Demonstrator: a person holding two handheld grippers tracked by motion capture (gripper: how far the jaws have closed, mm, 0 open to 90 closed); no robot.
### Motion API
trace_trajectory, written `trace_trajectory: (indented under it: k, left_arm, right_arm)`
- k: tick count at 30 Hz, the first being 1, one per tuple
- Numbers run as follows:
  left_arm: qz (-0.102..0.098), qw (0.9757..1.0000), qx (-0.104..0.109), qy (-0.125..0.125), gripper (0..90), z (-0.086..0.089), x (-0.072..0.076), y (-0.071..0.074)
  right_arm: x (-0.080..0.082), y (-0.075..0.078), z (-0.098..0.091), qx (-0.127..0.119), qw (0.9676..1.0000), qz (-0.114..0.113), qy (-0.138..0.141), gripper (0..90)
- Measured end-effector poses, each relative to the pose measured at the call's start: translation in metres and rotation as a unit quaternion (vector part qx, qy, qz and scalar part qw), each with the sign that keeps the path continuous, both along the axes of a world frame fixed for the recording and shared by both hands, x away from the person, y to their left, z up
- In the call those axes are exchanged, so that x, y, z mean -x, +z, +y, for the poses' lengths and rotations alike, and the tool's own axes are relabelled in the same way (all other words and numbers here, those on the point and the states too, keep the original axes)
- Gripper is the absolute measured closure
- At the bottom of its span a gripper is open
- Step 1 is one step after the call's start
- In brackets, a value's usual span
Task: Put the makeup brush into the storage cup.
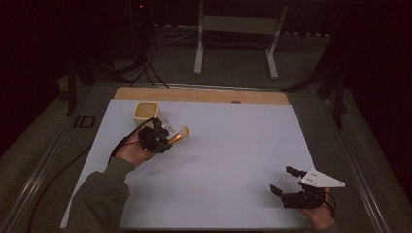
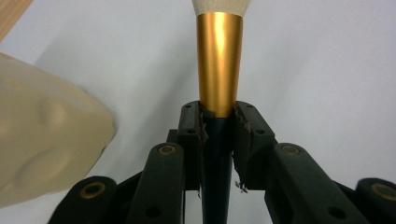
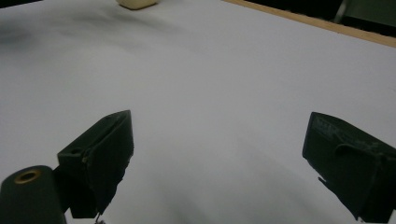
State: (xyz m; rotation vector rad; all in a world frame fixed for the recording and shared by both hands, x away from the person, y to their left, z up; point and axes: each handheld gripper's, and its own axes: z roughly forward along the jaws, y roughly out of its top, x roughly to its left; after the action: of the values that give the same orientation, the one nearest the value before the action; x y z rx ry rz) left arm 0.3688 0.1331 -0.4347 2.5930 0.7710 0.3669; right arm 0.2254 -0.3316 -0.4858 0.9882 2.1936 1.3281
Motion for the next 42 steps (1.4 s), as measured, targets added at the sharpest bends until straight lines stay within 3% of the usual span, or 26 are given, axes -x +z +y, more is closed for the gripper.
trace_trajectory:
  k: [25,42]
  left_arm:
    - [-0.037,0.9979,0.03,0.044,75.3,0.013,-0.001,0.014]
    - [-0.068,0.992,0.067,0.082,75.3,0.026,-0.002,0.025]
  right_arm:
    - [0.0,0.0,0.0,0.0,1.0,0.0,0.0,8.7]
    - [0.0,0.0,0.0,-0.001,1.0,-0.001,-0.001,8.7]
